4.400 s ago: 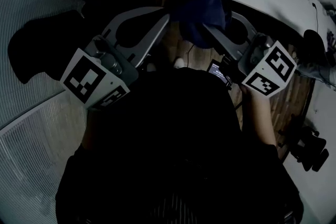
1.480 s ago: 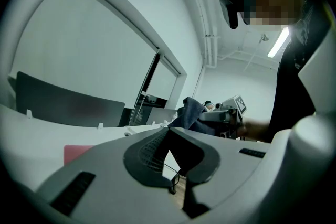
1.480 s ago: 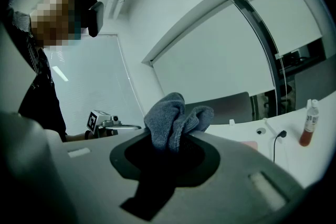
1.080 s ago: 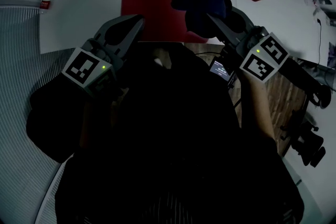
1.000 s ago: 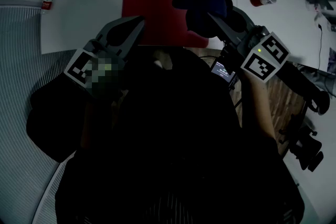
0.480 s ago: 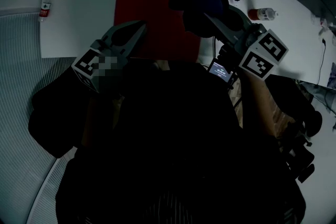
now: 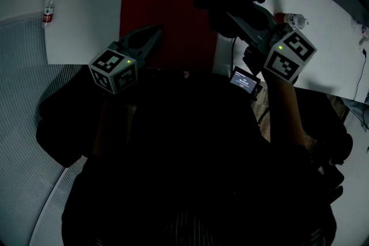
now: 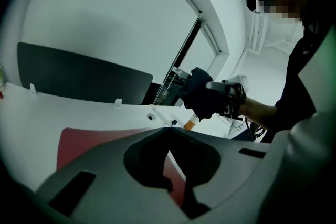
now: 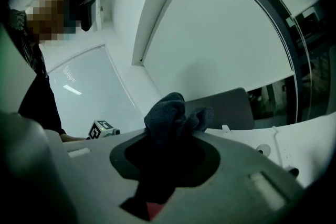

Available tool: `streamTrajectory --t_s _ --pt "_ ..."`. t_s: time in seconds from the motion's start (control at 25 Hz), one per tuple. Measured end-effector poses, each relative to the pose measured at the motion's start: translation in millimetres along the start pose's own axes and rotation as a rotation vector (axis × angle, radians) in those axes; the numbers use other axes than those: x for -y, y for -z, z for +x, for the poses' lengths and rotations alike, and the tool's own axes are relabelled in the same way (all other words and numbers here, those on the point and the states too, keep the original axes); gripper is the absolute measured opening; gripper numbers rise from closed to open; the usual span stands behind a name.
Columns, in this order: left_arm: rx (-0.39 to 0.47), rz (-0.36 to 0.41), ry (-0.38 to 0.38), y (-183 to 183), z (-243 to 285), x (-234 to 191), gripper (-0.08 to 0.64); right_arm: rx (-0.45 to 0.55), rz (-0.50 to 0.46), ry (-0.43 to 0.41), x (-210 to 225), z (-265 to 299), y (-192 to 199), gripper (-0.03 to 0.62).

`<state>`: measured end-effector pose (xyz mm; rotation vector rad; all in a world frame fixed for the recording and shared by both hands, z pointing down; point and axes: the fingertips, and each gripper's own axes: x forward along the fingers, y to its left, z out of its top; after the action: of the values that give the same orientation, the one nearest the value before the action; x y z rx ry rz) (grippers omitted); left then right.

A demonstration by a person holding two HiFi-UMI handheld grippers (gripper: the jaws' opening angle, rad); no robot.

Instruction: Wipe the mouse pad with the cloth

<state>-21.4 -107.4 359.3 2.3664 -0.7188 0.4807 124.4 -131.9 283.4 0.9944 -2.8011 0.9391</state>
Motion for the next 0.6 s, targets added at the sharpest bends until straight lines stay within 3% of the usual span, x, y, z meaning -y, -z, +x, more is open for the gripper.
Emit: streamTrajectory --t_s 0.32,0.6 --pt "-0.129 0.032 -0.014 34.4 16.7 -23.5 0.006 -0.026 0.055 0.004 12.5 19.1 20.6 0.089" --pt "-0.241 0.041 0.029 65.3 48.7 -64.2 0.006 -0.043 0.025 0.103 15.9 19.8 11.5 0.089"
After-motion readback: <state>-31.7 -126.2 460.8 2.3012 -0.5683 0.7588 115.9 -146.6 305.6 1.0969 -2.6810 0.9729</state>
